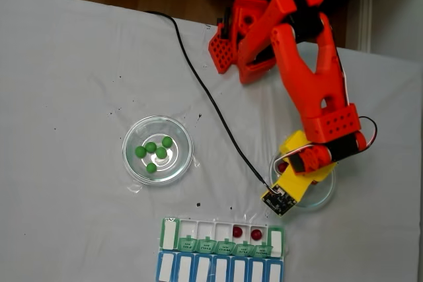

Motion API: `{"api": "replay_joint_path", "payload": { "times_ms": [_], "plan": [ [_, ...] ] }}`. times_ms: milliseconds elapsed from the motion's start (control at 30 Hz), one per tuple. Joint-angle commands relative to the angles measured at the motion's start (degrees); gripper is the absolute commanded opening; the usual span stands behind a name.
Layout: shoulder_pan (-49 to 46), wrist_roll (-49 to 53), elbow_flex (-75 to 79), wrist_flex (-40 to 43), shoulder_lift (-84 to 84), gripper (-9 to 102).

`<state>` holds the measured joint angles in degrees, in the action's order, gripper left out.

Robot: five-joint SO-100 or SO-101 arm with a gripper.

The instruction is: Sort medicines into box.

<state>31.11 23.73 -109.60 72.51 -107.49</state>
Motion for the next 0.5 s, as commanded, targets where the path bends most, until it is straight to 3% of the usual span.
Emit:
{"api": "replay_joint_path", "payload": {
  "times_ms": [0,467],
  "plan": [
    [-0.4,0.2,0.9,-1.6,-0.3,20],
    [-1.6,2.1,2.5,-3.5,2.6,22]
  ]
}}
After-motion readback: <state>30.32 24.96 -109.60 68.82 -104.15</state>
